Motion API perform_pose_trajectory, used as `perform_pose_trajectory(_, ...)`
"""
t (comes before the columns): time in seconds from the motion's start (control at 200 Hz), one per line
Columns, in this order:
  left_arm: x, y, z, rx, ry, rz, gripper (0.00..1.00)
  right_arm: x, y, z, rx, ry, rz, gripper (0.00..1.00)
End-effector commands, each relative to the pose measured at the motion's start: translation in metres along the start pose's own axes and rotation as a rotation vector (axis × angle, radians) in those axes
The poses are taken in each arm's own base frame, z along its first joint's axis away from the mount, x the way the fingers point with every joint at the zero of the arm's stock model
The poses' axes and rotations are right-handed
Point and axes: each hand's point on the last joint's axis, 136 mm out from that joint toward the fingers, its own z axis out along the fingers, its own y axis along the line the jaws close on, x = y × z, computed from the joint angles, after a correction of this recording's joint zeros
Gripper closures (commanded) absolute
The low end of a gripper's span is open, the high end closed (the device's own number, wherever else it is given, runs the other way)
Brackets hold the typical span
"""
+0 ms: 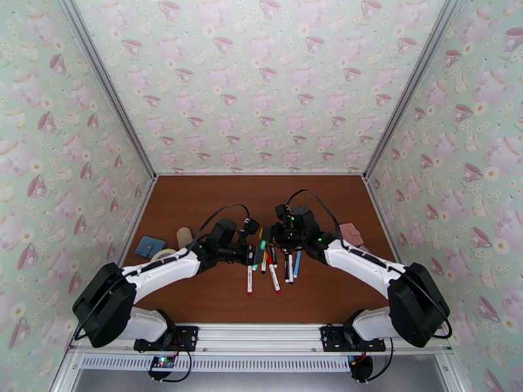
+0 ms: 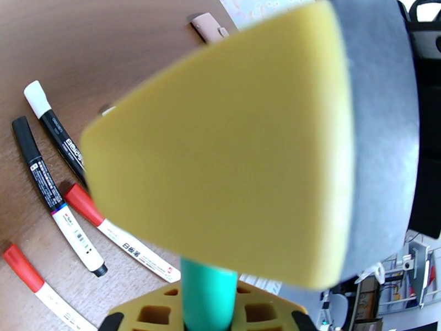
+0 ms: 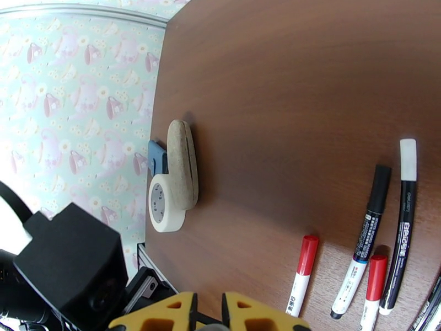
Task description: Open the pen caps
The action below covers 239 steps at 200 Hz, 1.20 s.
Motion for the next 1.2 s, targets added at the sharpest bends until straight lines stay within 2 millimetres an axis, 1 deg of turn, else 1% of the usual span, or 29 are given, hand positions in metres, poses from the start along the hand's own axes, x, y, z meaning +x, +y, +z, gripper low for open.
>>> perform_pose_trajectory(0.0,0.003,0.005,-0.006,-0.035,-0.013,0.005,0.94,-0.012,-0.001,-0.010,0.015,-0.101,0.029,0.90)
perform_pose_trajectory(0.135,0.012,0.005,-0.006,-0.040,0.016,0.033,0.95,-0.020,0.001,-0.016,0.014,-0.146,0.040,0.90)
perform_pose_trajectory(0.225,0.021,0.001,-0.005,-0.033,0.059,0.049,0.95,-0.027,0.001,-0.021,0.014,-0.171,0.033,0.91)
perform_pose_trajectory(0.411,0.034,-0.011,-0.002,0.006,0.133,0.058,0.97,-0.042,-0.008,-0.033,0.027,-0.228,0.035,0.92)
perform_pose_trajectory(0.541,0.046,-0.011,0.003,-0.031,0.195,0.073,0.99,-0.049,-0.015,-0.044,0.045,-0.266,0.037,0.92)
perform_pose_trajectory(0.611,0.048,-0.010,0.005,-0.037,0.200,0.071,0.99,-0.054,-0.020,-0.051,0.072,-0.293,0.036,0.93)
perform_pose_trajectory(0.711,0.045,-0.014,0.005,-0.025,0.185,0.071,1.00,-0.058,-0.028,-0.061,0.107,-0.326,0.034,0.93)
perform_pose_trajectory(0.791,0.037,-0.019,0.004,-0.015,0.150,0.076,0.99,-0.061,-0.034,-0.067,0.132,-0.334,0.027,0.93)
perform_pose_trajectory(0.861,0.028,-0.020,0.001,-0.029,0.114,0.074,0.99,-0.063,-0.041,-0.071,0.158,-0.332,0.010,0.93)
perform_pose_trajectory(1.062,0.005,-0.019,-0.008,-0.049,0.012,0.061,0.99,-0.063,-0.073,-0.089,0.309,-0.286,-0.038,0.92)
perform_pose_trajectory(1.192,-0.006,-0.009,-0.015,-0.084,-0.036,0.038,0.99,-0.059,-0.098,-0.100,0.440,-0.251,-0.086,0.92)
